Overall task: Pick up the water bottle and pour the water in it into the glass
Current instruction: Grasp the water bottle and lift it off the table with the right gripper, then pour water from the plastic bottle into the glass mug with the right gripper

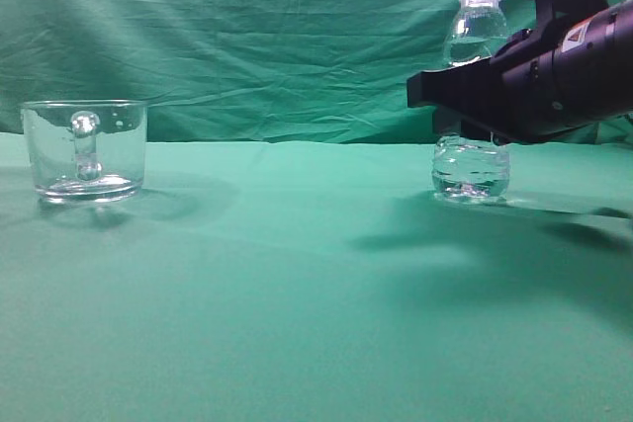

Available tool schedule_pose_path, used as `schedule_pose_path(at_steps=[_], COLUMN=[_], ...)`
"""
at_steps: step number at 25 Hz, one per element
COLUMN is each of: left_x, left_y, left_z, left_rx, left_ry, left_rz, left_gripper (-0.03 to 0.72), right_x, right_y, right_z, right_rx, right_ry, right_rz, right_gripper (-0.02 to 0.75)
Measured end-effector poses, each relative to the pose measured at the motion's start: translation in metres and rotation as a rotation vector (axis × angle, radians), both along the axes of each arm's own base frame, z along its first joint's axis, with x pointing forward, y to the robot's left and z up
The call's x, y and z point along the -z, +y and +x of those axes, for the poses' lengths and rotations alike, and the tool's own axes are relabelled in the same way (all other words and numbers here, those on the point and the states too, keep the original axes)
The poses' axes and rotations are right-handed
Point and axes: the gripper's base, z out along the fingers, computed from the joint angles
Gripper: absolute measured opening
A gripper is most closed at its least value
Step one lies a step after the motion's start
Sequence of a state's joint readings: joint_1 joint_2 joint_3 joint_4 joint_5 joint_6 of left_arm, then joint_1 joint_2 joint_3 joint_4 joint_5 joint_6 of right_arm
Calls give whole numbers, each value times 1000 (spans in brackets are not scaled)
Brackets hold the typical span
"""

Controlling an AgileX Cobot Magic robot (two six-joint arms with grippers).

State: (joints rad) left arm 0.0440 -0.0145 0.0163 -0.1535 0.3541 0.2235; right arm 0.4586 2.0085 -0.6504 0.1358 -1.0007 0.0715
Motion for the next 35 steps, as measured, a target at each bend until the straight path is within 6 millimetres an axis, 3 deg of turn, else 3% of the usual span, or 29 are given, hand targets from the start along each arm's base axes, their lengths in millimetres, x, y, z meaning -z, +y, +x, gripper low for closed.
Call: schedule_pose_path(at_steps=[4,13,20,25,29,35], left_x=[0,0,0,0,0,0], left_y=[0,0,0,0,0,0], left_z=[0,0,0,0,0,0], left_rx=[0,0,0,0,0,0], left_ry=[0,0,0,0,0,0], left_rz=[0,0,0,0,0,0], left_gripper=[0,0,0,0,0,0], right_x=[-13,-71,-100,-120,-123,-109], right_y=[5,11,30,56,82,123], right_z=[-1,-9,10,19,28,46], right_rx=[-67,-190,-326,-395,-467,-567], right_ry=[-45,-139,-41,-38,-73,-80], right_rz=[-30,-111,-336,-459,-555,-695], right_gripper=[224,224,224,224,224,224])
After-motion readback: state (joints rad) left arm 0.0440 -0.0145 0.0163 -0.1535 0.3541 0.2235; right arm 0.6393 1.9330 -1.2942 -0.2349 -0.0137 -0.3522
